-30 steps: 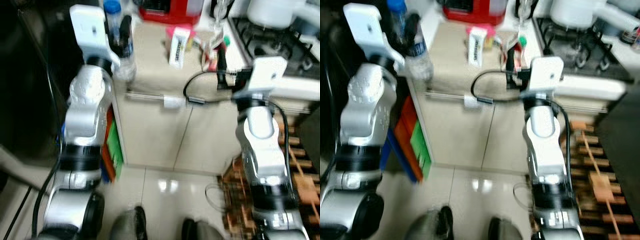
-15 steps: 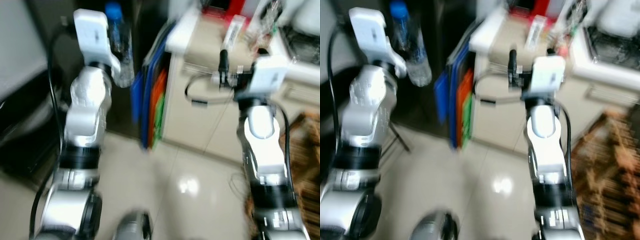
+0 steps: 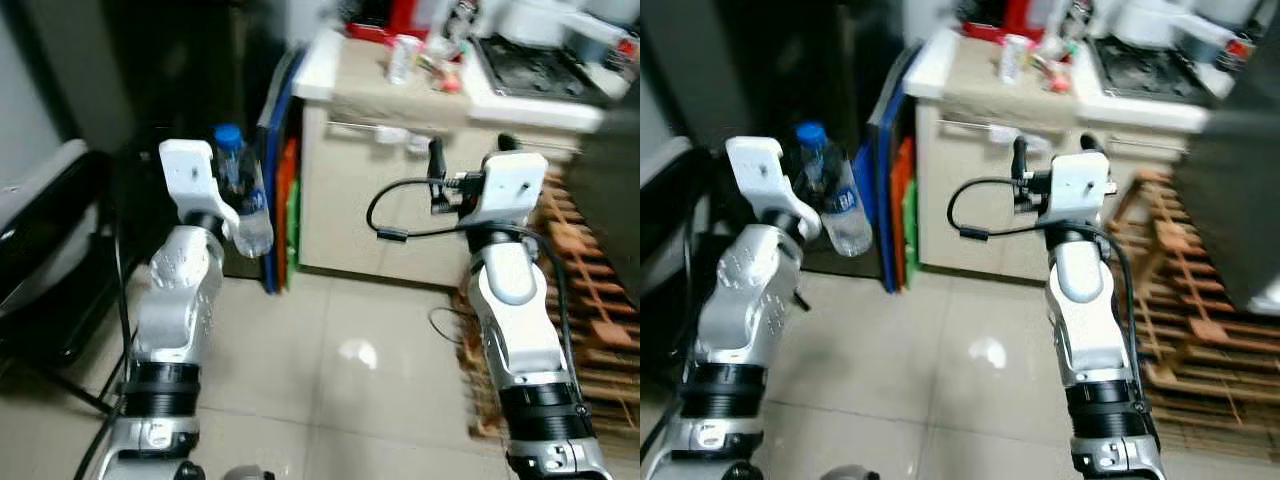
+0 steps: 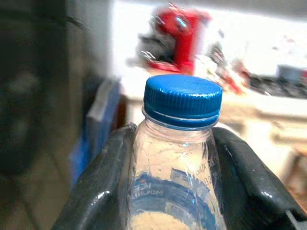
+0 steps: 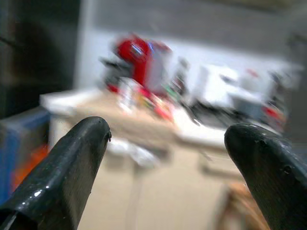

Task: Restocking fridge

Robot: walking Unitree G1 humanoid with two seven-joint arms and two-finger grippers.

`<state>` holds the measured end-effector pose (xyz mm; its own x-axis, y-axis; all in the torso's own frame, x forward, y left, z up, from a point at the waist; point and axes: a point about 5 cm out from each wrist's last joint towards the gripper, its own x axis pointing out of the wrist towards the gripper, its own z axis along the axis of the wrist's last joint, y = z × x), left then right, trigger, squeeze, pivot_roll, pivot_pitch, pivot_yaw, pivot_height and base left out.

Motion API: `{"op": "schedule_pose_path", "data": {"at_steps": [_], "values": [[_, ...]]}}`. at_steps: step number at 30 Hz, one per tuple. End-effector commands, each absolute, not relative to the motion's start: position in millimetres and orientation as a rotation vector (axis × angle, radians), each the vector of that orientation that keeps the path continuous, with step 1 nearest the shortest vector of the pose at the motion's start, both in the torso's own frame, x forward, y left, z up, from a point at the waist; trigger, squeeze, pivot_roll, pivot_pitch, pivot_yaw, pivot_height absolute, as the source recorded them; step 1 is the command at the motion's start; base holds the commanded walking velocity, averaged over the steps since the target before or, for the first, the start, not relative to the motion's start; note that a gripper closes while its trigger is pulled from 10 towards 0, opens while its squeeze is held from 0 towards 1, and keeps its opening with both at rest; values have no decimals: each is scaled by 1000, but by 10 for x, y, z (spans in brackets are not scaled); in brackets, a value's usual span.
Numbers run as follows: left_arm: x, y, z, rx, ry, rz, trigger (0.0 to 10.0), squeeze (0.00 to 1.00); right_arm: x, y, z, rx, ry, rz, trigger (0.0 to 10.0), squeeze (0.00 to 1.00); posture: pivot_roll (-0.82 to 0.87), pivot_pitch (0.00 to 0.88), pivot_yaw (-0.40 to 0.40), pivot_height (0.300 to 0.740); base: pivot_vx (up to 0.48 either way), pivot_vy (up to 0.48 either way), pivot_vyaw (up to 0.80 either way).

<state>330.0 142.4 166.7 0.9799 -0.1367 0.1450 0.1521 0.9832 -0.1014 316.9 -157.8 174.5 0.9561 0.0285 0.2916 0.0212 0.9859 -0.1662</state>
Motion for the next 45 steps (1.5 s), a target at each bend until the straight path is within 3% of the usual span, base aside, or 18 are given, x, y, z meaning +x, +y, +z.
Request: {"op": "schedule_pose_path", "data": {"at_steps": [1, 12, 21, 30, 40, 45], "values": [[3308, 1325, 1738, -113, -171, -170, 10000, 0, 3166, -1660, 1739, -185, -292, -14, 10000, 102, -77, 0, 10, 740, 0, -454, -700], [3284, 1300, 1592, -172, -118, -118, 10000, 0, 3180, -1672, 1714, -210, -284, 19, 10000, 102, -93, 0, -5, 740, 0, -454, -384], [3259, 1384, 1495, -119, -89, -128, 10000, 0, 3094, -1655, 1479, -193, -207, 18, 10000, 106, -73, 0, -6, 740, 0, -451, -224], [3283, 1504, 1367, -58, -24, -109, 10000, 0, 3021, -1822, 1270, -177, -139, -47, 10000, 122, -66, 0, 3, 740, 0, 0, -747], [3287, 1441, 1390, -71, -64, -170, 10000, 0, 2895, -1993, 1023, -176, -73, -129, 10000, 137, -71, 0, 2, 740, 0, 0, -750], [3288, 1394, 1390, -104, -89, -197, 10000, 0, 2844, -2126, 985, -194, -59, -183, 10000, 125, -91, 0, 3, 740, 457, 0, 0]]}}
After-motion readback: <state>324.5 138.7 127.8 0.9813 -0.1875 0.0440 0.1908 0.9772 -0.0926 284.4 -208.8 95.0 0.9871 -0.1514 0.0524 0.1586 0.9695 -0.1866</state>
